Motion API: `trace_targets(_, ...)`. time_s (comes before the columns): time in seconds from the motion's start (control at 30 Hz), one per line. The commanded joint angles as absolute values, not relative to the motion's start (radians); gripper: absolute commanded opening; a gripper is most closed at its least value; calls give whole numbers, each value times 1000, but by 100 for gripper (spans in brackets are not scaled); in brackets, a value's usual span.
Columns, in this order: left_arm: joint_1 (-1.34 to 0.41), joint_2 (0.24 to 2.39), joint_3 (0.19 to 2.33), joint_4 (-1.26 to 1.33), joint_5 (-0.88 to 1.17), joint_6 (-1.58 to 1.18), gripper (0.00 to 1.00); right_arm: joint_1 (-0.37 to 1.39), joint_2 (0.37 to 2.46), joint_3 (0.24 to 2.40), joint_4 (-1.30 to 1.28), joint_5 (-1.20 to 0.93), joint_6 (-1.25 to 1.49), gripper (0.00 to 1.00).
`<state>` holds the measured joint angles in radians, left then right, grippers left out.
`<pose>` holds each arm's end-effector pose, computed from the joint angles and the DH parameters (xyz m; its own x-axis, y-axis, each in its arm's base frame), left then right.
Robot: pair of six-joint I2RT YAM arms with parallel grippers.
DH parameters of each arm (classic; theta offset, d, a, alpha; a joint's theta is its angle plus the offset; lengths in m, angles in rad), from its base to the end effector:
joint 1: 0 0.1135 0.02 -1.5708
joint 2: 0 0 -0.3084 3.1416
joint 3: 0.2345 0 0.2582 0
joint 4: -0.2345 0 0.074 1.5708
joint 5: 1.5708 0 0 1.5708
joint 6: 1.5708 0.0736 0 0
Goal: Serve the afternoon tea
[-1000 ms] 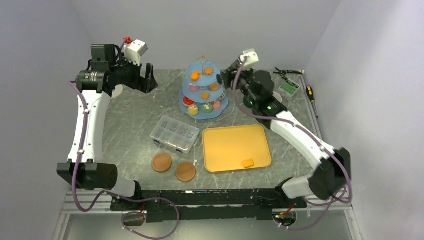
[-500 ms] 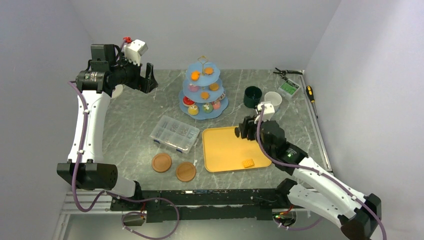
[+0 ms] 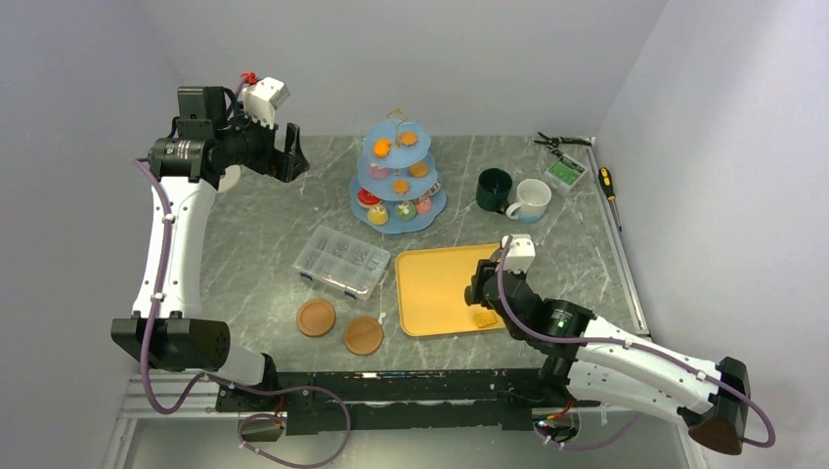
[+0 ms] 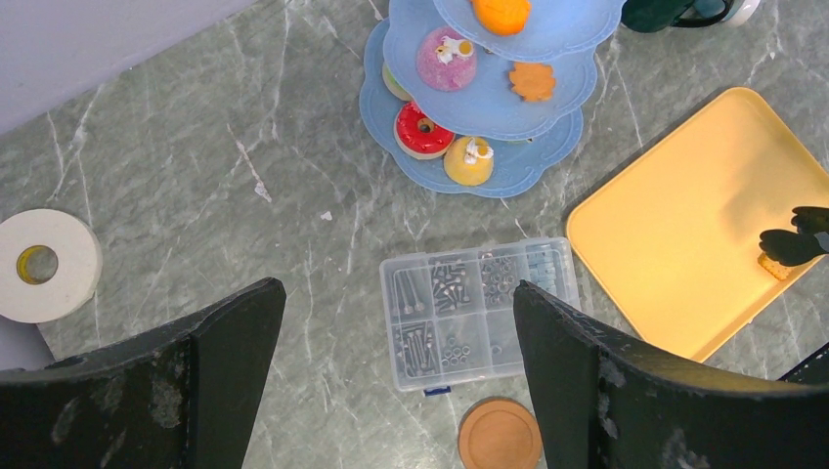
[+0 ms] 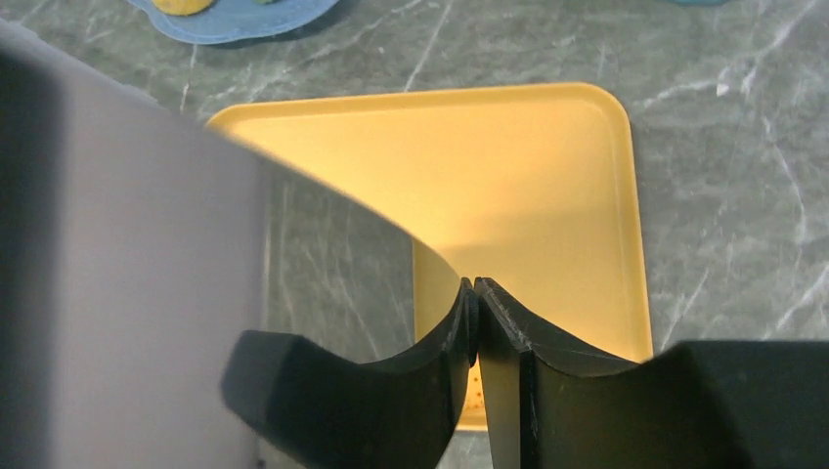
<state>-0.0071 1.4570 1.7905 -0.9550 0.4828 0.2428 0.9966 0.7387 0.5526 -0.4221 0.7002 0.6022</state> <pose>0.3155 -0.0364 0.4778 -0.4729 0.2163 -0.8542 0.5125 0.8561 -0.0669 0.1250 0.1059 0.2592 -0.4568 0.0914 -0.8849 -0.1166 0.9800 0.1615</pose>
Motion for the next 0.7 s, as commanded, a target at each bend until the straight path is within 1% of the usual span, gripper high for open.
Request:
trace_targets(0.0, -3, 1439, 1805, -940, 508, 256, 93, 1056, 753, 570, -564, 858, 797, 55)
trace_targets(0.17, -3, 1440, 1802, -940, 507, 255, 93, 1110, 797, 599, -683, 953, 925, 55)
trace_targets(0.43, -3, 1442, 1805, -943, 505, 259, 93, 1118, 799, 593, -739, 1047, 1036, 56)
trace_targets(0.67, -3, 1446, 1807, -943, 506, 258, 93, 1118, 818, 546, -722, 992, 1125, 57)
